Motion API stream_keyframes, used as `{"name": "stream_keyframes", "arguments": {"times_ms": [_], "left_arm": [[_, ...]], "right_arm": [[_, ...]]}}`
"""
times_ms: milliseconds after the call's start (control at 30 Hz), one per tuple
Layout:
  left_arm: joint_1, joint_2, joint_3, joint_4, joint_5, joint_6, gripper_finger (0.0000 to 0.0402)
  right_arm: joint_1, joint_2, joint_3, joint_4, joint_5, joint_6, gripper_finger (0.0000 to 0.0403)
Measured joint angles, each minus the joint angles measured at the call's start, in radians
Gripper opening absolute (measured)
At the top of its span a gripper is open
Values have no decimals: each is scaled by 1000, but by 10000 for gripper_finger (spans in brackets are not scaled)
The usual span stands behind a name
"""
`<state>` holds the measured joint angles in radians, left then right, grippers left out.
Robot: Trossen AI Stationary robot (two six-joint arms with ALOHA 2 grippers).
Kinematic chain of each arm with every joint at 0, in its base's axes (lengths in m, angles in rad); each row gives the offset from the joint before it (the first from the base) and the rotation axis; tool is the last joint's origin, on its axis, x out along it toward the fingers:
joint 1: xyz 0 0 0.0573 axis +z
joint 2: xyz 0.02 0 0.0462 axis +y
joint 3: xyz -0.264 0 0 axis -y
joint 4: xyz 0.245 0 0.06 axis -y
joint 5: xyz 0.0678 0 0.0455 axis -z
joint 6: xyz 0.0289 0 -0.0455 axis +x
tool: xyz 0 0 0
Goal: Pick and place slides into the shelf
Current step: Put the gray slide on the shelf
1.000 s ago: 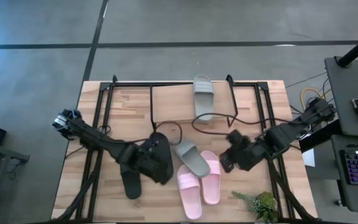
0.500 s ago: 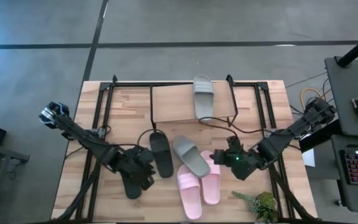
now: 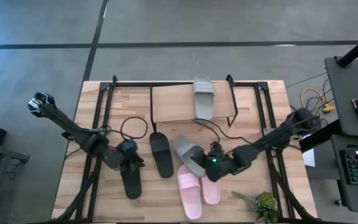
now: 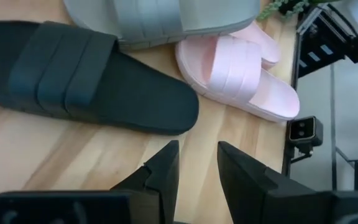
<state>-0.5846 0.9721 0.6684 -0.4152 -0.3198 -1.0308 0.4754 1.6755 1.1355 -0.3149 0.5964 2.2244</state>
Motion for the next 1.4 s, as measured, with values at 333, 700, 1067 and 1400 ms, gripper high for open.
{"name": "stream_keyframes", "arguments": {"times_ms": [333,700,1067,1400], "left_arm": [[0,-145,-111,-22,4,78,95],[0,-353,-248,-44,6,69,95],[1,-448,-311,-45,-2,69,95],[1,-477,-332,-45,-6,77,95]], "right_arm": [[-111,127,152,-37,-81,28,172],[-159,190,250,-178,-187,35,169],[-162,190,247,-230,-210,30,149],[-79,186,283,-239,-176,-314,132]]}}
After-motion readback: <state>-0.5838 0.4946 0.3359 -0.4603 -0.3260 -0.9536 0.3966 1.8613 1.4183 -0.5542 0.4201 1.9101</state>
